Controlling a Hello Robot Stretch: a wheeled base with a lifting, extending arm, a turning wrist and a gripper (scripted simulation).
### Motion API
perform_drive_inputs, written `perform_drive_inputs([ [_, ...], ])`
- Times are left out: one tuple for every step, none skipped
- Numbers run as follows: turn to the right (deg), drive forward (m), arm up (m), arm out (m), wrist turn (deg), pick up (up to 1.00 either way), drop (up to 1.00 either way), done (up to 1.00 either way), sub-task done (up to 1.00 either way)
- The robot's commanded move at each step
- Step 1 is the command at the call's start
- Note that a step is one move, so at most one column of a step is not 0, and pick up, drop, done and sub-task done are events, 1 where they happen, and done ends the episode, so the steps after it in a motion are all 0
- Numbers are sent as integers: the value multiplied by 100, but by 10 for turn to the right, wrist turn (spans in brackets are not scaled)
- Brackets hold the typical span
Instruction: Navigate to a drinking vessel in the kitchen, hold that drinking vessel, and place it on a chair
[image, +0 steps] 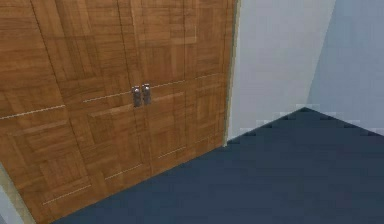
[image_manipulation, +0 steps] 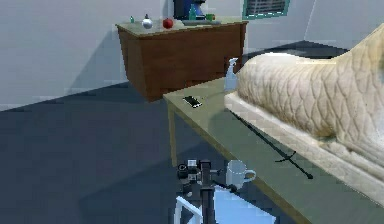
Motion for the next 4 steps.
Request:
perform_drive_inputs([
  [0,0,-32,0,0,0,0,0,0],
  [0,0,0,0,0,0,100,0,0],
  [0,0,10,0,0,0,0,0,0],
  [0,0,0,-8,0,0,0,0,0],
])
